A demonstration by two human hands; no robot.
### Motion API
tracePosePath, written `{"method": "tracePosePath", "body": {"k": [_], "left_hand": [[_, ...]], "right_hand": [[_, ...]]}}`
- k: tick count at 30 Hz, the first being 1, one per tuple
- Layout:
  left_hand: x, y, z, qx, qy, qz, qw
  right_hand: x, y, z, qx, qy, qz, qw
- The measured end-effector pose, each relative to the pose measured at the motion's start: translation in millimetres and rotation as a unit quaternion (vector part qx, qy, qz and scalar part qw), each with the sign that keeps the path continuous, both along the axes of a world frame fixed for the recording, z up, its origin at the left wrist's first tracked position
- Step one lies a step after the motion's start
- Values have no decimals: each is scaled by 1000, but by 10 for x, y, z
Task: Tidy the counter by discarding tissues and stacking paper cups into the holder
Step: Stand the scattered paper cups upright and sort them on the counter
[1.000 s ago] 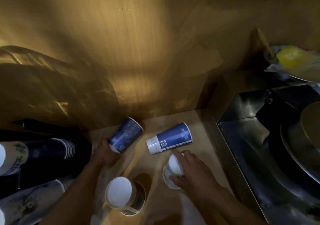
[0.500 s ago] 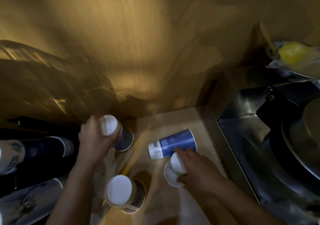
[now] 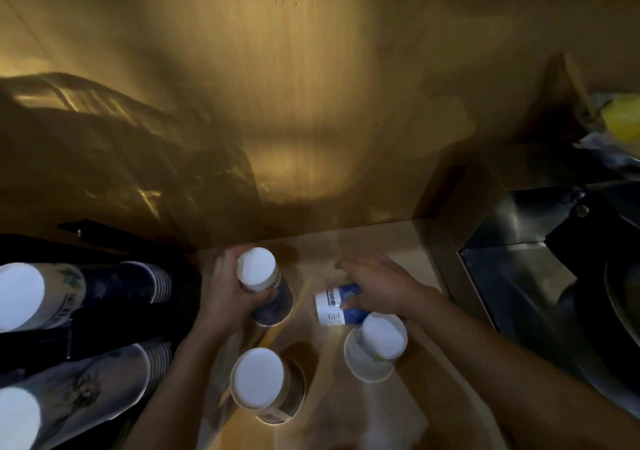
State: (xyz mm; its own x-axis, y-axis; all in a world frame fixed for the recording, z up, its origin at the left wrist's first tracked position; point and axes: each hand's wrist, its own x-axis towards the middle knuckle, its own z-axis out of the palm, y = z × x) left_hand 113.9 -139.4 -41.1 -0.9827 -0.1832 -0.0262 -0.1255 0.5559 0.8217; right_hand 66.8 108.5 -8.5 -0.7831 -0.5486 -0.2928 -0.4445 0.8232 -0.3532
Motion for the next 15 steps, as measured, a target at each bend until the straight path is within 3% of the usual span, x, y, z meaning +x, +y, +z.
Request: {"method": "tracePosePath", "body": {"k": [4, 8, 12, 15], "left_hand": [[7, 3, -42, 11, 3, 8, 1000], [5, -3, -85, 12, -25, 17, 999], [-5, -11, -119, 32, -25, 13, 999], [-8, -6, -133, 41, -22, 12, 999]], "right_hand": [[-171, -213, -397, 122, -8, 142, 982], [-222, -306, -668, 163, -30, 188, 968], [-246, -316, -642, 155, -12, 183, 971], [-268, -233, -401, 48, -7, 97, 994]]}}
